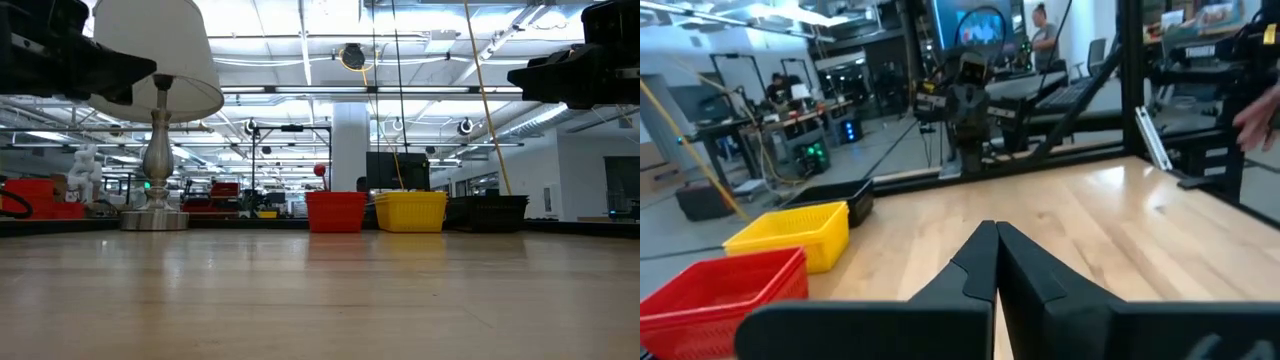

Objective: Stack baskets by color
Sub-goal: Return to Home Position

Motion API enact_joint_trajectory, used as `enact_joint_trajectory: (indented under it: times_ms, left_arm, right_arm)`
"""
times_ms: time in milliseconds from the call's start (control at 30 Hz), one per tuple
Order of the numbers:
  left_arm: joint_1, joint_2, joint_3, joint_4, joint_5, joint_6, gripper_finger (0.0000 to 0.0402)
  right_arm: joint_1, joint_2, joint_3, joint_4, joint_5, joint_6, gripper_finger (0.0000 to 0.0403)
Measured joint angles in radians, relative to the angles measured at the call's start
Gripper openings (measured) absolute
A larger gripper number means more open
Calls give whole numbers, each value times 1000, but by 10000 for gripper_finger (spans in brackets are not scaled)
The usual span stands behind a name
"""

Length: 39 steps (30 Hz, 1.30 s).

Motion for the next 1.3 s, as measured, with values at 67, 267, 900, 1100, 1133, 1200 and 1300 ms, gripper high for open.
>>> enact_joint_trajectory:
  times_ms: [67,267,900,1100,1133,1200,1300]
  left_arm:
    - [0,-18,0,0,5,0,5]
    - [0,-88,0,-16,34,13,5]
    - [0,-309,0,-282,34,8,4]
    - [9,-331,2,-335,30,19,3]
    - [17,-331,2,-336,29,19,4]
    - [35,-331,2,-336,27,16,4]
    - [61,-331,2,-341,40,19,2]
  right_arm:
    - [0,0,0,0,0,0,0]
    - [0,0,0,0,0,0,0]
    - [0,0,0,0,-1,0,0]
    - [0,0,0,0,-1,0,0]
    - [0,0,0,0,-1,0,0]
    - [0,0,0,0,-1,-1,0]
    - [0,0,0,0,-1,0,0]
